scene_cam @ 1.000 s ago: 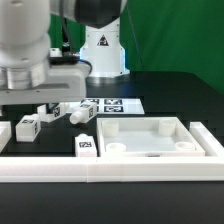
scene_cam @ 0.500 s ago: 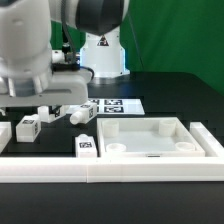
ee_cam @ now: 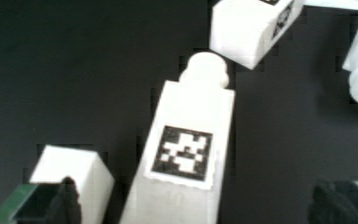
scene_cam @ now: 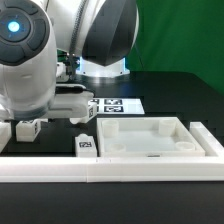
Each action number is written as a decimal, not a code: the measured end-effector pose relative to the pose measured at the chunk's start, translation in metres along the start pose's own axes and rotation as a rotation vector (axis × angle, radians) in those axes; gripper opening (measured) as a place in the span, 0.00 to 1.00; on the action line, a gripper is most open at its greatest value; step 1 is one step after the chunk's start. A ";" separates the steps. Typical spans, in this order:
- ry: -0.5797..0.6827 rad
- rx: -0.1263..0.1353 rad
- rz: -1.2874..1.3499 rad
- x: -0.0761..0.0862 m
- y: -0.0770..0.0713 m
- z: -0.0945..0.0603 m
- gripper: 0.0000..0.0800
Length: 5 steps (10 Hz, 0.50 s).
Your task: Assemble one leg
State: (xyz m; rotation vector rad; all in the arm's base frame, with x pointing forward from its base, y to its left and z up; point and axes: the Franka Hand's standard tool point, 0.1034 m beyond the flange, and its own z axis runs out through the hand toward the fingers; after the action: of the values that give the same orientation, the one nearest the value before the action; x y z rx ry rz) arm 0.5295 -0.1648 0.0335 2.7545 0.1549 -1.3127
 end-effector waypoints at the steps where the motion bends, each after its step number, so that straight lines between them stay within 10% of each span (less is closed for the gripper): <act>1: 0.002 -0.004 0.016 0.002 -0.003 -0.001 0.81; 5: 0.022 -0.017 0.008 0.014 -0.012 0.004 0.81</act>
Offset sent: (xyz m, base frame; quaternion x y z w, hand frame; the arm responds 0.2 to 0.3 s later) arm -0.0008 0.0101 -0.0137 0.0050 0.0175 0.0095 0.9998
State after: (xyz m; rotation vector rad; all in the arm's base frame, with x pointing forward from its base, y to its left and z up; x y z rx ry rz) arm 0.5337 -0.1525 0.0192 2.7536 0.1554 -1.2736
